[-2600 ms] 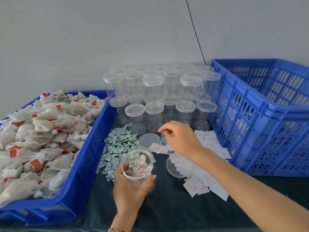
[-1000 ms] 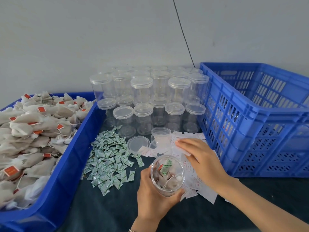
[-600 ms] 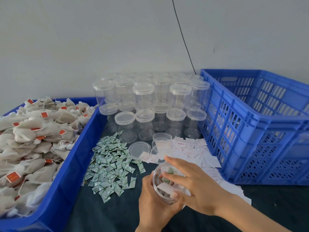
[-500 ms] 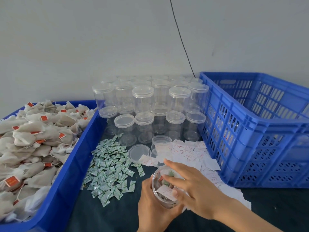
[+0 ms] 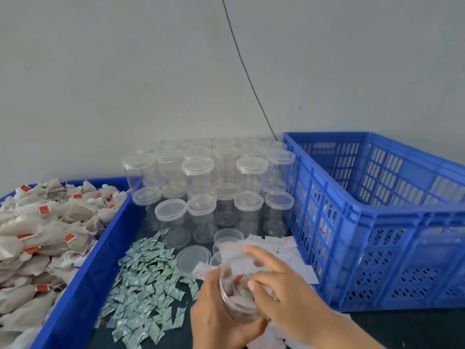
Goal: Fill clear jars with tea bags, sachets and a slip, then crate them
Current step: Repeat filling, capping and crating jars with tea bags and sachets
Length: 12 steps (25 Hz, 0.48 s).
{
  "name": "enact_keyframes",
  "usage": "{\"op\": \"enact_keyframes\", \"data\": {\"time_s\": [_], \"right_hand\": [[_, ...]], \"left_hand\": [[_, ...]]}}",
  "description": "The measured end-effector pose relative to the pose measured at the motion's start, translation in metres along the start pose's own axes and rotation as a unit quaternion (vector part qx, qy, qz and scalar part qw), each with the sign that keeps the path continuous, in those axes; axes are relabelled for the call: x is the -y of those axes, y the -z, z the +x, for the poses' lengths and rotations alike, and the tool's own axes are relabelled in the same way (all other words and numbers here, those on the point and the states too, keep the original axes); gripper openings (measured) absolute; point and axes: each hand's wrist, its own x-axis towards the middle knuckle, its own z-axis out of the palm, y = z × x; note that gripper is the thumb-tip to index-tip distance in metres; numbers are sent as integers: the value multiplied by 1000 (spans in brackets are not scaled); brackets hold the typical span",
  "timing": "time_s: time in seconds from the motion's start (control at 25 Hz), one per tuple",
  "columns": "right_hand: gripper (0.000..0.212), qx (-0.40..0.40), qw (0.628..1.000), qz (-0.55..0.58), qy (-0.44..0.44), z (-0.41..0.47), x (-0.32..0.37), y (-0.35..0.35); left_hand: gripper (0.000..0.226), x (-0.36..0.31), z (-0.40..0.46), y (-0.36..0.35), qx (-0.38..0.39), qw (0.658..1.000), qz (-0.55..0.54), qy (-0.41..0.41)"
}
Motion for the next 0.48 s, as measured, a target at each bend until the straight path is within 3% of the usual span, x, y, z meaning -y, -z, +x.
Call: {"op": "enact_keyframes", "data": {"time_s": [0.08, 0.16, 0.24, 0.36, 0.48], "right_hand": [[23, -68, 998, -15, 2, 10, 14, 49], [16, -149, 987, -56, 7, 22, 35, 113], [20, -224, 970, -95, 14, 33, 51, 187], [34, -315, 932, -174, -48, 51, 59, 287], [28, -344, 898, -234, -145, 68, 46, 342]], "left_hand": [[84, -43, 47, 7, -51, 997, -32, -41], [95, -82, 96, 13, -69, 989, -69, -107], [105, -128, 153, 16, -76, 981, -77, -164], [108, -196, 230, 13, -72, 973, -83, -203], [92, -231, 279, 0, -55, 955, -118, -265]]}}
